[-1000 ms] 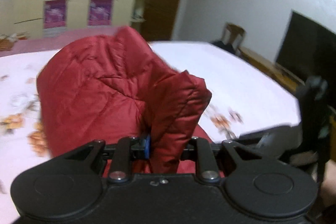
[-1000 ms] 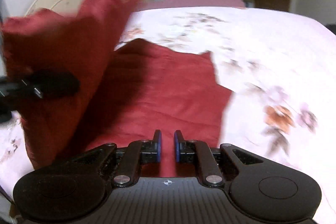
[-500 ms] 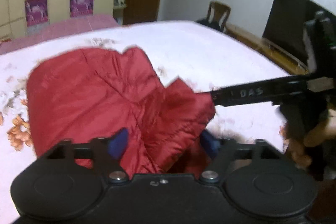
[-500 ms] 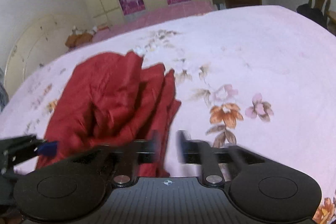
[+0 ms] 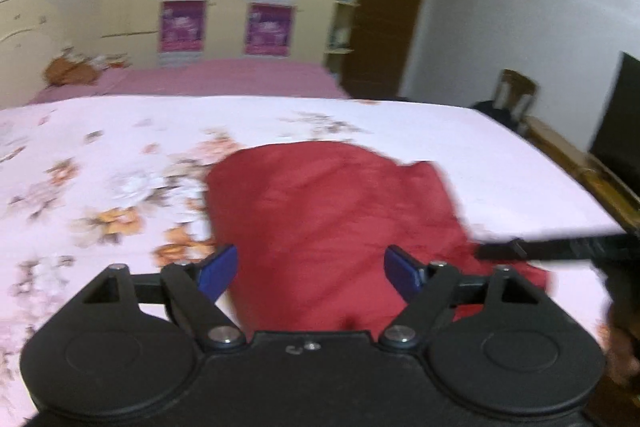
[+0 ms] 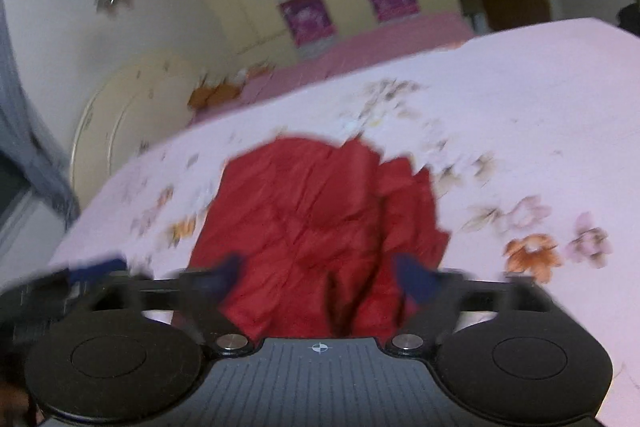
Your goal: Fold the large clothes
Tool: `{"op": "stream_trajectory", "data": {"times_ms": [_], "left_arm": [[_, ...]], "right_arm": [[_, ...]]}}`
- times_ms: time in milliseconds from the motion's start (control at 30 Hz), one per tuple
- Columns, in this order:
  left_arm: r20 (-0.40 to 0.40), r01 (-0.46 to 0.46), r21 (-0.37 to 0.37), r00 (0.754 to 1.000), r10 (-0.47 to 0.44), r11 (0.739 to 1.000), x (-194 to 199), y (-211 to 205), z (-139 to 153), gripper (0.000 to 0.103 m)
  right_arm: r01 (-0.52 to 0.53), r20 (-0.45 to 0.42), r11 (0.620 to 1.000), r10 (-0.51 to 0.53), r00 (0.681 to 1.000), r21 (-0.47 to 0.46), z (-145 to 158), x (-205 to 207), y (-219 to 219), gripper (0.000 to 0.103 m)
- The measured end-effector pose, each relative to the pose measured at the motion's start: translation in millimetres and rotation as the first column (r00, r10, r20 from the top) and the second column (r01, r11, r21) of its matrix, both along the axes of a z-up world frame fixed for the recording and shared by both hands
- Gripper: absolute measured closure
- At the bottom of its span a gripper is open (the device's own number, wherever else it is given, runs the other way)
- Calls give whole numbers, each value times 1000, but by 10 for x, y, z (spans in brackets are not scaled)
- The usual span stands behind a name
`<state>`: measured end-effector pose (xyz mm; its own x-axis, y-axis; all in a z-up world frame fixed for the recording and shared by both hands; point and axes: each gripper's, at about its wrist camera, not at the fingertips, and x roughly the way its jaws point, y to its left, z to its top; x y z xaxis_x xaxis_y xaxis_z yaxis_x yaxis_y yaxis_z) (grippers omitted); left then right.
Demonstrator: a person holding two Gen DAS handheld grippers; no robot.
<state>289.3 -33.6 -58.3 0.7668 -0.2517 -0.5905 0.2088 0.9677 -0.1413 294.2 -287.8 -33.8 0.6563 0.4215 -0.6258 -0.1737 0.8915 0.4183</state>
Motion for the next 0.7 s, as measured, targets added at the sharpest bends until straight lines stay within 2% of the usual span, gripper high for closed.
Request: {"op": "stream_trajectory", "data": {"times_ms": [100, 133, 167, 200, 267, 333, 433, 533, 633, 700], "left_arm": [[-47, -28, 14, 999, 28, 1000, 227, 111, -162, 35], [-61, -32, 18, 998, 33, 999, 319, 125, -228, 36], [-73, -31, 17, 997, 32, 999, 396, 149, -282, 42], [-80, -32, 20, 996, 34, 999, 449, 152, -326, 44], [-82, -31, 15, 996, 32, 999, 539, 146, -393, 45], [-70, -28, 13, 997, 29, 1000, 567, 126, -401, 45], [-45, 9, 15, 999, -9, 1000, 610, 12, -365, 45], [-46, 55, 31, 998, -53, 998, 683, -144, -421, 45], [-87, 89, 18, 992, -87, 996, 794, -280, -557, 43], [-117, 86, 18, 990, -84, 996, 850, -338, -634, 43]], "right_arm": [[-3, -62, 1000, 3, 998, -8, -165, -8, 56, 47], [-3, -69, 1000, 2, 998, -13, -197, -20, 63, 56], [-9, -77, 1000, 8, 997, -13, -220, -37, 65, 67], [-11, -89, 1000, 10, 996, -6, -246, -56, 60, 81], [-7, -88, 1000, 6, 996, -5, -265, -91, 45, 83], [0, -85, 1000, 0, 996, 10, -231, -145, 19, 90], [17, -62, 1000, -17, 998, 1, -180, -287, -17, 93], [72, -109, 997, -74, 991, -24, -351, -336, -95, 93], [107, -158, 993, -115, 981, -58, -610, -331, -154, 93], [135, -183, 990, -139, 973, -34, -667, -326, -194, 93]]}}
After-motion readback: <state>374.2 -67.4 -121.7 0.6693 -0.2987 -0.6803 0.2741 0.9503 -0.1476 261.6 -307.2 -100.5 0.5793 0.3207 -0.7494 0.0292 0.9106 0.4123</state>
